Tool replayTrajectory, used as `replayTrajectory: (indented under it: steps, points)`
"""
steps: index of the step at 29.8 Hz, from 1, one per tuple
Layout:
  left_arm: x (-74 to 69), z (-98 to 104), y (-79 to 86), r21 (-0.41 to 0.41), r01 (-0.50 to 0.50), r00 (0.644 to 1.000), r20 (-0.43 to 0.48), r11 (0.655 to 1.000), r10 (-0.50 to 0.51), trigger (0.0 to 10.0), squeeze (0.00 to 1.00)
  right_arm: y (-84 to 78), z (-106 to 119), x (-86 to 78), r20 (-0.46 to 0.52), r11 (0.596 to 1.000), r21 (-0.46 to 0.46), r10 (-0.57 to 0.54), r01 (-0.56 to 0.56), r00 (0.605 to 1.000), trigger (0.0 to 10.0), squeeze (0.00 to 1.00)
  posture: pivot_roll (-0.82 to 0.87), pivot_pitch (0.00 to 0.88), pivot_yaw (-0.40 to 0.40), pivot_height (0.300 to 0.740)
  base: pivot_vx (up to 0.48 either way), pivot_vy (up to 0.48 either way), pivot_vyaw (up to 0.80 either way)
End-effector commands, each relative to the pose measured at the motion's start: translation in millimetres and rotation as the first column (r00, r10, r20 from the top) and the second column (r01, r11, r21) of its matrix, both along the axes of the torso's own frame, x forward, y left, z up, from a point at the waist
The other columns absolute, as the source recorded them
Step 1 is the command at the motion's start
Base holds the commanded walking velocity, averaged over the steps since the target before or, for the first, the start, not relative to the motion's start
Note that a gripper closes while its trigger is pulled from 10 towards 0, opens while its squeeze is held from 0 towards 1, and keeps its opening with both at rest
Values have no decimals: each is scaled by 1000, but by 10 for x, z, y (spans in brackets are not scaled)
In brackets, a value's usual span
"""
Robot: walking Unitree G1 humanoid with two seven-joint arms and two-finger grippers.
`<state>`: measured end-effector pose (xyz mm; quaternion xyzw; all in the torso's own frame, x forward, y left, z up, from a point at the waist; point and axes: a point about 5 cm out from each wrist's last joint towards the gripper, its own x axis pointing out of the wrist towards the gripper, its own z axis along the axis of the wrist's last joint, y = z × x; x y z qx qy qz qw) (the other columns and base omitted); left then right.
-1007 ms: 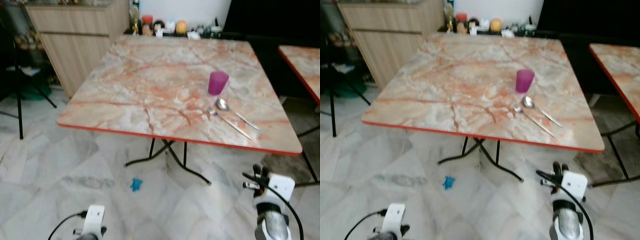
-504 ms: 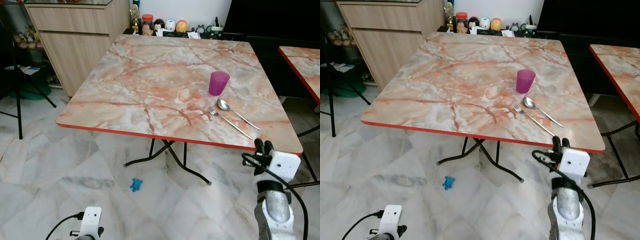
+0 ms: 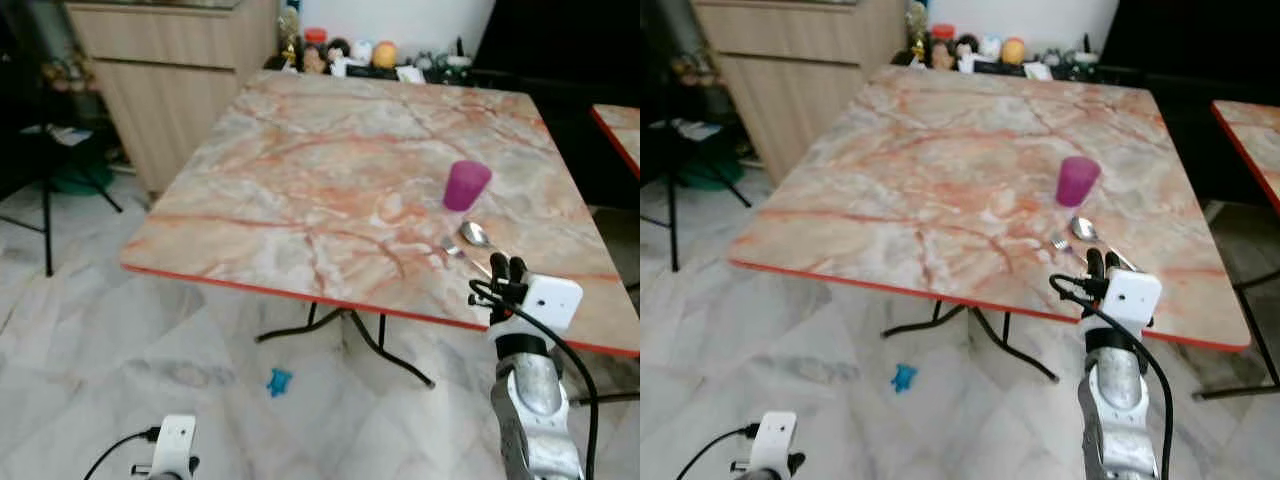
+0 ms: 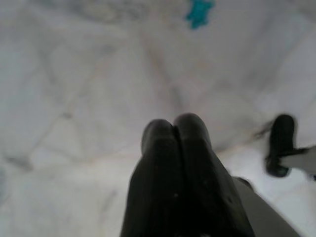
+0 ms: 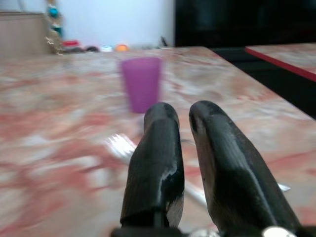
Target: Setting the table
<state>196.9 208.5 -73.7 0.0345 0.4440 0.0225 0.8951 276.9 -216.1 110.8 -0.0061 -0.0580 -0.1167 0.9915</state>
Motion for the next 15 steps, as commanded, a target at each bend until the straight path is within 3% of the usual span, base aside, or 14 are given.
replayTrajectory:
  steps: [1, 8, 9, 10, 11, 15]
  points:
    - [-4, -1, 7, 0, 2, 1000, 0, 1000, -2, 10000, 0, -2, 28, 16, 8, 1000, 13, -7, 7, 1000, 10000, 0, 27, 39, -34, 740, 281, 0, 0]
    - [13, 7, -1, -1, 6, 1000, 3, 1000, -6, 10000, 0, 38, 61, 42, 15, 1000, 14, 5, -5, 1000, 10000, 0, 26, 38, -31, 740, 0, 0, 0]
    - [12, 6, -3, 0, 9, 1000, 2, 1000, -9, 10000, 0, 28, 70, 42, 9, 1000, 9, 19, -19, 1000, 10000, 380, 27, 39, -32, 740, 0, 0, 0]
    - [12, 5, -5, 1, 11, 1000, 0, 1000, -11, 10000, 0, 20, 76, 41, 5, 1000, 5, 30, -30, 1000, 10000, 380, 27, 39, -32, 740, 0, 0, 0]
    - [11, 4, -5, 1, 12, 1000, -1, 1000, -12, 10000, 0, -10, 73, 41, -26, 998, -13, 55, -55, 998, 10000, 1000, 25, 41, -30, 740, 0, 0, 0]
    - [0, -1, -3, 0, 12, 1000, -6, 1000, -12, 10000, 0, -97, 185, 41, -22, 987, -76, 142, -143, 990, 10000, 1000, 21, 47, -29, 740, 0, 0, 0]
